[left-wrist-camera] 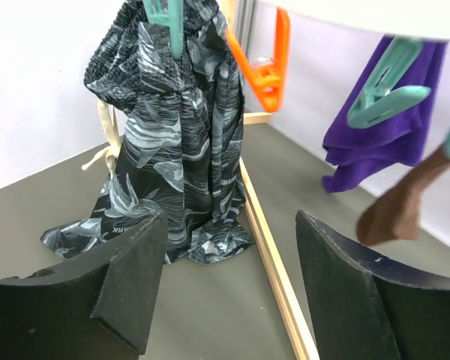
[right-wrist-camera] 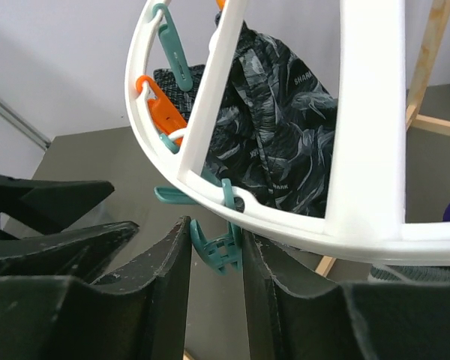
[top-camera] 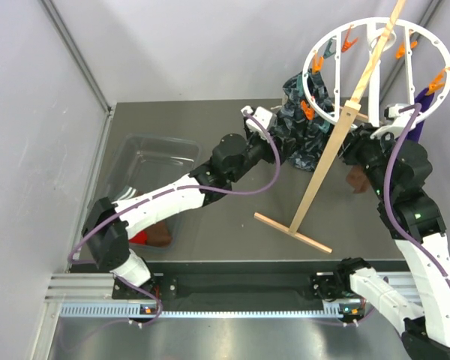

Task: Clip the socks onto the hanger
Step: Open the clamp at the hanger.

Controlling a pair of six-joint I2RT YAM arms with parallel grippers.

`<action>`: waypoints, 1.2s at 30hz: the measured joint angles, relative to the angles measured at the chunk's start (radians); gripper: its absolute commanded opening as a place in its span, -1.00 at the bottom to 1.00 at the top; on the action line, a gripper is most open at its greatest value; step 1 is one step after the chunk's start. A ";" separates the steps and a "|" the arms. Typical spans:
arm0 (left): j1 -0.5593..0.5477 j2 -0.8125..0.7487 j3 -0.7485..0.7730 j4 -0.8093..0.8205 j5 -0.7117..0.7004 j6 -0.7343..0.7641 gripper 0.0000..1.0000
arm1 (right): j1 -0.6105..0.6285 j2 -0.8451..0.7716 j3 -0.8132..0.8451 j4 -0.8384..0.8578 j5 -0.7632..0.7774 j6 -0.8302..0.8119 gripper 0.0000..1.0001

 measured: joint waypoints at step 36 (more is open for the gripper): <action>-0.071 0.260 0.286 0.130 0.374 -0.061 -0.67 | 0.000 -0.001 0.032 -0.047 -0.002 0.226 -0.95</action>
